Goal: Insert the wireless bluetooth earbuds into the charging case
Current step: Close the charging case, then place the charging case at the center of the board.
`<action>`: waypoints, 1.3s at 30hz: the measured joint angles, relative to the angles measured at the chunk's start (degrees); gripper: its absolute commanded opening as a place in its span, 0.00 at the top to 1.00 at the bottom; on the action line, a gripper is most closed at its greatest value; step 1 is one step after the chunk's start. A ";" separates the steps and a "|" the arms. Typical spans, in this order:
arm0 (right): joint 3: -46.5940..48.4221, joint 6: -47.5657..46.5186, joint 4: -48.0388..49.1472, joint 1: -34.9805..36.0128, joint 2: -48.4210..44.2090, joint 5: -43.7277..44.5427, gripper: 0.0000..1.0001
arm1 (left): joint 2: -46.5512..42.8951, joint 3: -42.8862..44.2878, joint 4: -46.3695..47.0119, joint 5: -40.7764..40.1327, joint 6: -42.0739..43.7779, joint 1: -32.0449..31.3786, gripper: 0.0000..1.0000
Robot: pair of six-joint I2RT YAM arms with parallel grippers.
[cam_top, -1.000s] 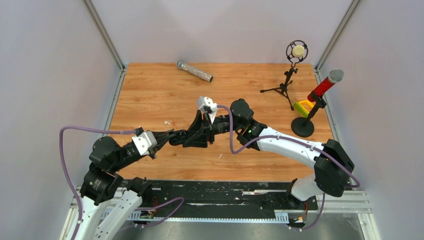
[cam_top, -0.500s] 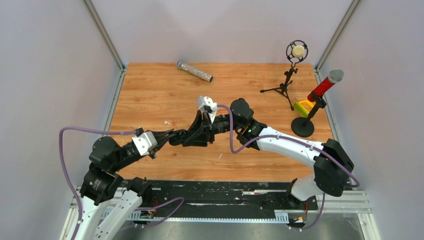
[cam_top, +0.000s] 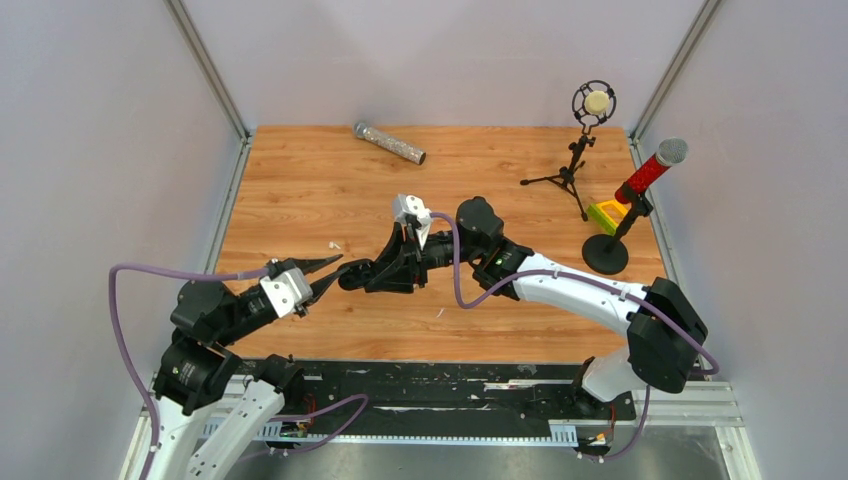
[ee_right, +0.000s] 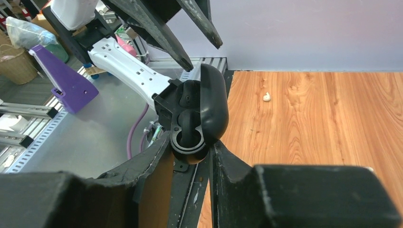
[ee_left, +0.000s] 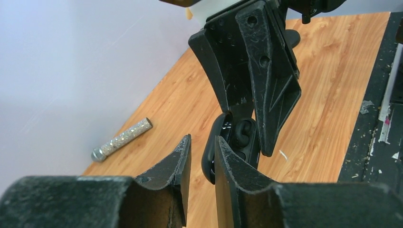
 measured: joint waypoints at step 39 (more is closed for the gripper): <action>-0.13 -4.42 -4.46 0.76 -0.92 1.01 1.00 | 3.10 -0.98 -3.69 1.75 6.97 0.02 0.70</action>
